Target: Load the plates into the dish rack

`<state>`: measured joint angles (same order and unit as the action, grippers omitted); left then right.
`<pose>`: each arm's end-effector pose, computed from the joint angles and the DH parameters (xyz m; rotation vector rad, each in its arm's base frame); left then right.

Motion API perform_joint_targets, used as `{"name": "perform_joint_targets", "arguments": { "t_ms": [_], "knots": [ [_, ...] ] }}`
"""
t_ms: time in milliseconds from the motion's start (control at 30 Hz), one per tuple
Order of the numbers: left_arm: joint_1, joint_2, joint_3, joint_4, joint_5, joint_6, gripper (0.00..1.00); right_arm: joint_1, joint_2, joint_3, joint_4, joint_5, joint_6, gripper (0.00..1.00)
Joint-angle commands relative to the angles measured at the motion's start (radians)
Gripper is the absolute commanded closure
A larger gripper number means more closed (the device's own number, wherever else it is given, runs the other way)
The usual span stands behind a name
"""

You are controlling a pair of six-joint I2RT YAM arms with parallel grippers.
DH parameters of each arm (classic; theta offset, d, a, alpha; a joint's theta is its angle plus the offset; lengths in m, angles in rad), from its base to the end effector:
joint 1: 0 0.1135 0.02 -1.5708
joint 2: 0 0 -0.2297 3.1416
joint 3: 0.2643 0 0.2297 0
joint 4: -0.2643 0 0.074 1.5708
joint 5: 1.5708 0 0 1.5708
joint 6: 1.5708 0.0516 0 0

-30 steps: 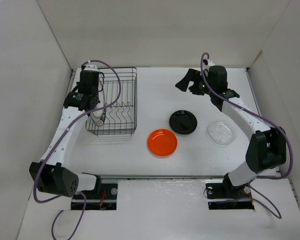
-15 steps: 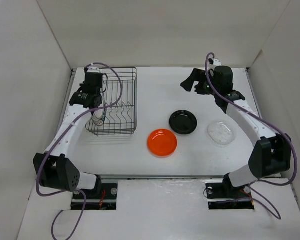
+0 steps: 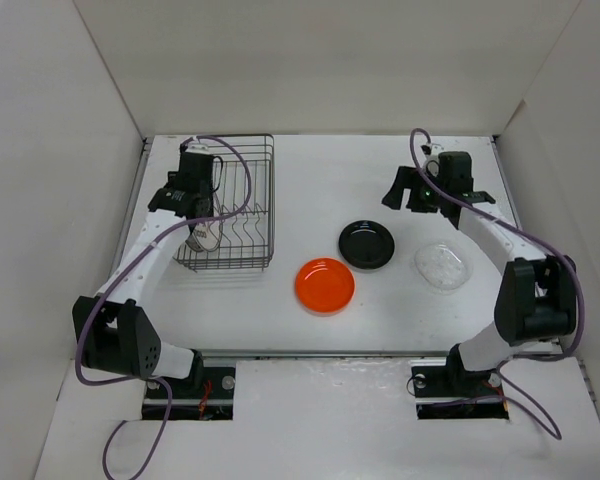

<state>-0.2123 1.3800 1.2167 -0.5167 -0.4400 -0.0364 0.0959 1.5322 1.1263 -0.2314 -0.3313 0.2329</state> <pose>0.2967 -0.0415 0.2863 -0.0404 2.1979 0.3556 0.3341 0.0490 0.2375 -0.0345 2.2217 0.5477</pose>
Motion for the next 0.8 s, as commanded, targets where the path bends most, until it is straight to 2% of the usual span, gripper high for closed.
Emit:
{"name": "perform_joint_targets", "arguments": {
  "t_ms": [0, 100, 200, 267, 300, 333, 533, 633, 733, 767],
  "knots": [
    [-0.001, -0.022, -0.016, 0.029, 0.027, 0.003, 0.56, 0.018, 0.061, -0.022, -0.014, -0.038, -0.041, 0.14],
    [-0.001, -0.022, -0.016, 0.018, 0.052, 0.003, 0.37, 0.018, 0.132, -0.022, -0.014, -0.047, -0.050, 0.18],
    [-0.001, -0.033, 0.021, 0.004, 0.096, 0.012, 0.30, 0.007, 0.190, -0.022, -0.020, -0.057, -0.063, 0.24],
    [-0.001, -0.044, 0.053, -0.032, 0.142, 0.030, 0.20, -0.004, 0.216, -0.031, -0.020, -0.078, -0.063, 0.29],
    [-0.001, -0.053, 0.097, -0.046, 0.162, 0.030, 0.00, -0.004, 0.238, -0.031, -0.020, -0.078, -0.063, 0.41],
    [-0.001, -0.053, 0.121, -0.077, 0.184, 0.030, 0.00, -0.004, 0.238, -0.031, -0.020, -0.089, -0.063, 0.46],
    [-0.001, -0.062, 0.254, -0.126, 0.216, 0.059, 0.00, -0.004, 0.250, -0.062, -0.020, -0.098, -0.063, 0.46],
    [-0.001, -0.062, 0.273, -0.135, 0.225, 0.069, 0.00, -0.004, 0.250, -0.074, -0.031, -0.098, -0.063, 0.46],
    [-0.001, -0.062, 0.293, -0.144, 0.236, 0.069, 0.00, -0.004, 0.261, -0.074, -0.042, -0.098, -0.053, 0.62],
    [-0.001, -0.062, 0.293, -0.144, 0.236, 0.069, 0.00, -0.004, 0.273, -0.065, -0.057, -0.098, -0.053, 0.76]
  ]
}}
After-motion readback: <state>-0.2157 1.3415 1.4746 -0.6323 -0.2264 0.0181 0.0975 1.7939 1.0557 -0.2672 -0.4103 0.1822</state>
